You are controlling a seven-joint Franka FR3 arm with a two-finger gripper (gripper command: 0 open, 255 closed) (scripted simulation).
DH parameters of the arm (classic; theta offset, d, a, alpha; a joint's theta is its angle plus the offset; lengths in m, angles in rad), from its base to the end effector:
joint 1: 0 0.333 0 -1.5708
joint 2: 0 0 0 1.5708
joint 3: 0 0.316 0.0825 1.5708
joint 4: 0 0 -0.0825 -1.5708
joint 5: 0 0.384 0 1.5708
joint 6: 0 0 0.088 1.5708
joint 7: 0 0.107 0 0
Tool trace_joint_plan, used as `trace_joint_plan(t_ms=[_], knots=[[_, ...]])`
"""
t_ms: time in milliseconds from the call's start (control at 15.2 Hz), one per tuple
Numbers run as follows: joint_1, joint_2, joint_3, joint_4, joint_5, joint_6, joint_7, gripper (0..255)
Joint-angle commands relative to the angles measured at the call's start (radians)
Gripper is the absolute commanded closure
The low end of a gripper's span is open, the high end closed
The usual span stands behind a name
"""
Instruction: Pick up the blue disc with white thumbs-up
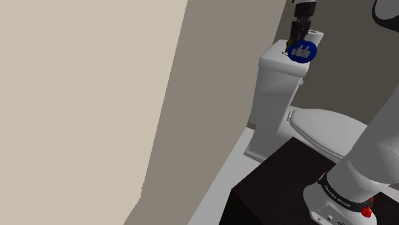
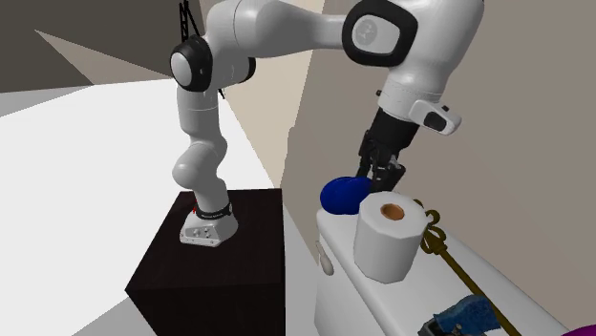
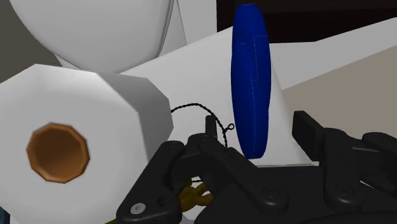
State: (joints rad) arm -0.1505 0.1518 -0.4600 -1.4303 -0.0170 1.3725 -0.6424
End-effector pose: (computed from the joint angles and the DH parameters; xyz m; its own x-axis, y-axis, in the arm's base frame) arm 0.4807 -0.3140 0.5966 0.9784 0.0325 -0.2042 0.0232 -0.9986 -0.0478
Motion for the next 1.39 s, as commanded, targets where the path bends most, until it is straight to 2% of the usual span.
trace_joint_plan(t_ms=[0, 528, 1320], knots=[[-0.001, 0.001, -0.001, -0.005, -0.001, 0.002, 0.001, 255], [-0.001, 0.001, -0.001, -0.006, 0.000, 0.003, 0.000, 255], [-0.035, 0.087, -0.012, 0.272, 0.033, -0.196, -0.035, 255]])
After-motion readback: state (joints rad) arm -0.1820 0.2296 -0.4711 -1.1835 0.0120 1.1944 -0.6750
